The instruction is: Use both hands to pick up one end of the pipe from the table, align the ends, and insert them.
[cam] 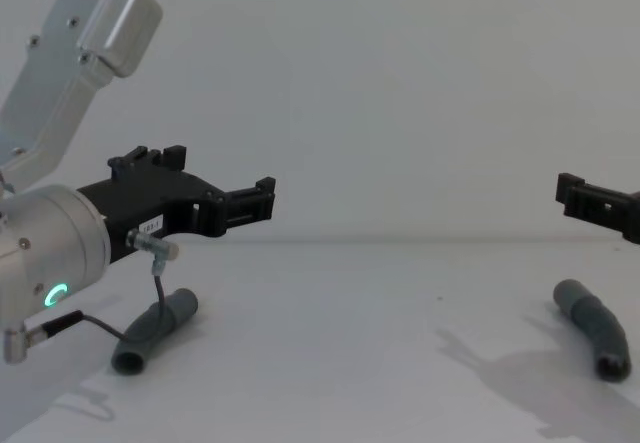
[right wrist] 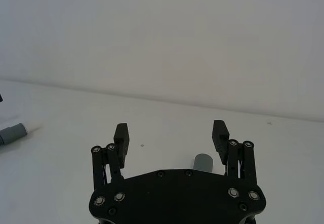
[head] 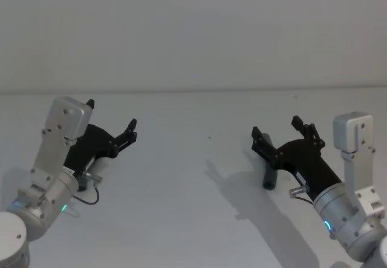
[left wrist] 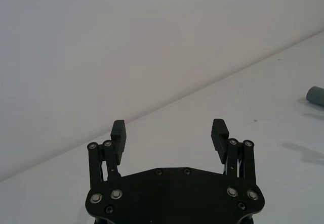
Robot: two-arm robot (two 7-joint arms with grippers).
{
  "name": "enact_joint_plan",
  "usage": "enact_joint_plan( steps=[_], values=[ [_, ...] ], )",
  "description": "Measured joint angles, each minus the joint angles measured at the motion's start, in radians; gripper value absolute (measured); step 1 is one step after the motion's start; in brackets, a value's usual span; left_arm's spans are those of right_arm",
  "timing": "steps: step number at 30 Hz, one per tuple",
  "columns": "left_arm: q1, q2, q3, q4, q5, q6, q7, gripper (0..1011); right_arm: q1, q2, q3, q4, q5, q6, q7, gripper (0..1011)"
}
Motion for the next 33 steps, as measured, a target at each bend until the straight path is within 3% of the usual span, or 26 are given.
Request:
enact_joint_plan(
  steps=[10,18,33],
  values=[
    [-0.002,-0.002,0.000,0.001,0.000,0.003,-0.001,1003,0.000,0.000,0.000,0.000,0.000,0.000,0.000,1000],
    [-0.011,-0.017,-0.006,0.002,-0.002,0.039,0.000,1003,0.000,0.000,0.000,0.000,0.000,0.000,0.000,1000],
    [-0.030,-0.038,-0.044,-0.053,-0.033,0.236,0.027,1003,0.000,0.000,0.000,0.000,0.000,0.000,0.000,1000]
  ],
)
